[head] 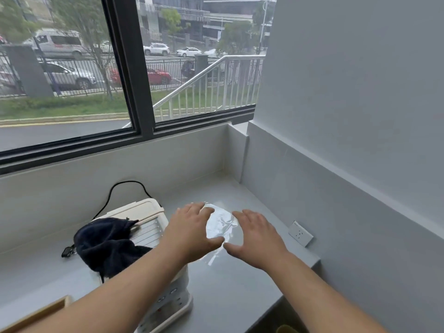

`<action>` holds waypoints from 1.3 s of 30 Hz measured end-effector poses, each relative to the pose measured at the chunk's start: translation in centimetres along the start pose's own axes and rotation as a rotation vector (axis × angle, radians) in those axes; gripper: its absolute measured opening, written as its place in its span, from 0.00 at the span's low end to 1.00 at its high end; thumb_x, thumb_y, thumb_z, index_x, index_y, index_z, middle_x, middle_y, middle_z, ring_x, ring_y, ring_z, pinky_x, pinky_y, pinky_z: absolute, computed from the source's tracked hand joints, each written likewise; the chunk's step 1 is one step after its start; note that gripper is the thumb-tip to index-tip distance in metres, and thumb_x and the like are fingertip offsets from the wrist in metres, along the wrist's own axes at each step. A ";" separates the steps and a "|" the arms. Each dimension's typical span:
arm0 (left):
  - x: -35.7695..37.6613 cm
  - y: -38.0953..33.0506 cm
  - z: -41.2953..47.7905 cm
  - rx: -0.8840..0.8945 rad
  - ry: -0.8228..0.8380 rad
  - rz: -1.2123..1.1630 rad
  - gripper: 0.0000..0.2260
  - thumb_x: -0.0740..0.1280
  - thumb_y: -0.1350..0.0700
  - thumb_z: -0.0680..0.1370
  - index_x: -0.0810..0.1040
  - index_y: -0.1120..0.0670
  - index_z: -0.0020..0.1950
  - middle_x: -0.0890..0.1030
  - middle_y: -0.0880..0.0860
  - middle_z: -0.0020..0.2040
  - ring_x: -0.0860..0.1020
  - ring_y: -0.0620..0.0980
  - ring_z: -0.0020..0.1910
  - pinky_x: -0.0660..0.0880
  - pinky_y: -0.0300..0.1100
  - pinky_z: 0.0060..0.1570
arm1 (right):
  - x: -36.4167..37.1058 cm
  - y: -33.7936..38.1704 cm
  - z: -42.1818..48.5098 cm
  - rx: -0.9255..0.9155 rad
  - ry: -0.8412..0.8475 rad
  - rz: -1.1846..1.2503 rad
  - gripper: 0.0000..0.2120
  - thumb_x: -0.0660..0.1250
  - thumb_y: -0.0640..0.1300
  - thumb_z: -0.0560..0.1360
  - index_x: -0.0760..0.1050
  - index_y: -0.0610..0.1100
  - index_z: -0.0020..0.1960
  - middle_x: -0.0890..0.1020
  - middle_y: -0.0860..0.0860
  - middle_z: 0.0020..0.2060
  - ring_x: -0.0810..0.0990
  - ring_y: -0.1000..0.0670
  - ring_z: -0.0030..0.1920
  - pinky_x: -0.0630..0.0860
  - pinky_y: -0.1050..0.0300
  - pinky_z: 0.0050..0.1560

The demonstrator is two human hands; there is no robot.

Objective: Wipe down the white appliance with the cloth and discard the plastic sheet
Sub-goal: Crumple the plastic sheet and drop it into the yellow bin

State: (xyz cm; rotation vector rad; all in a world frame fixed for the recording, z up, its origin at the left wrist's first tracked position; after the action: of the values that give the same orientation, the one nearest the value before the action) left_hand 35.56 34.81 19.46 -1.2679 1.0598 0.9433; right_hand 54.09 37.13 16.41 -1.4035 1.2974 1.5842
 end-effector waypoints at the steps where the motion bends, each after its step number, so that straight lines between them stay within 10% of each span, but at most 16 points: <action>1: 0.6 -0.8 0.9 -0.003 0.006 0.000 0.38 0.66 0.30 0.73 0.66 0.44 0.81 0.63 0.49 0.84 0.60 0.52 0.82 0.57 0.49 0.80 | 0.2 -1.1 0.6 -0.002 0.007 -0.001 0.44 0.63 0.71 0.72 0.56 0.55 0.82 0.61 0.49 0.81 0.57 0.45 0.81 0.59 0.46 0.79; 29: 24.9 0.2 11.5 -0.546 0.315 -0.009 0.43 0.71 0.34 0.74 0.59 0.48 0.83 0.63 0.49 0.82 0.69 0.56 0.75 0.75 0.53 0.65 | 18.7 -15.6 10.6 -0.147 0.352 0.046 0.48 0.64 0.70 0.75 0.44 0.56 0.84 0.48 0.47 0.85 0.47 0.40 0.83 0.50 0.37 0.81; 39: 27.4 0.0 11.6 -0.481 0.309 -0.008 0.09 0.67 0.48 0.79 0.78 0.49 0.56 0.75 0.51 0.56 0.77 0.55 0.57 0.80 0.51 0.50 | 19.9 -17.1 9.6 -0.146 0.342 0.064 0.41 0.67 0.64 0.77 0.55 0.51 0.82 0.64 0.48 0.79 0.60 0.43 0.79 0.62 0.46 0.77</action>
State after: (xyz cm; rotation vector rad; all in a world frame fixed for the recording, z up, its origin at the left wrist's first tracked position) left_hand 43.82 45.74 -6.92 -1.8595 1.0971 1.0569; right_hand 62.31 48.60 -7.70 -1.8007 1.4554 1.5535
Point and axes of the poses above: each hand's wrist, its own z-axis towards the middle knuckle, its own x-axis out of the palm, y = z × x, the point moved 5 cm from there along z, towards the middle knuckle
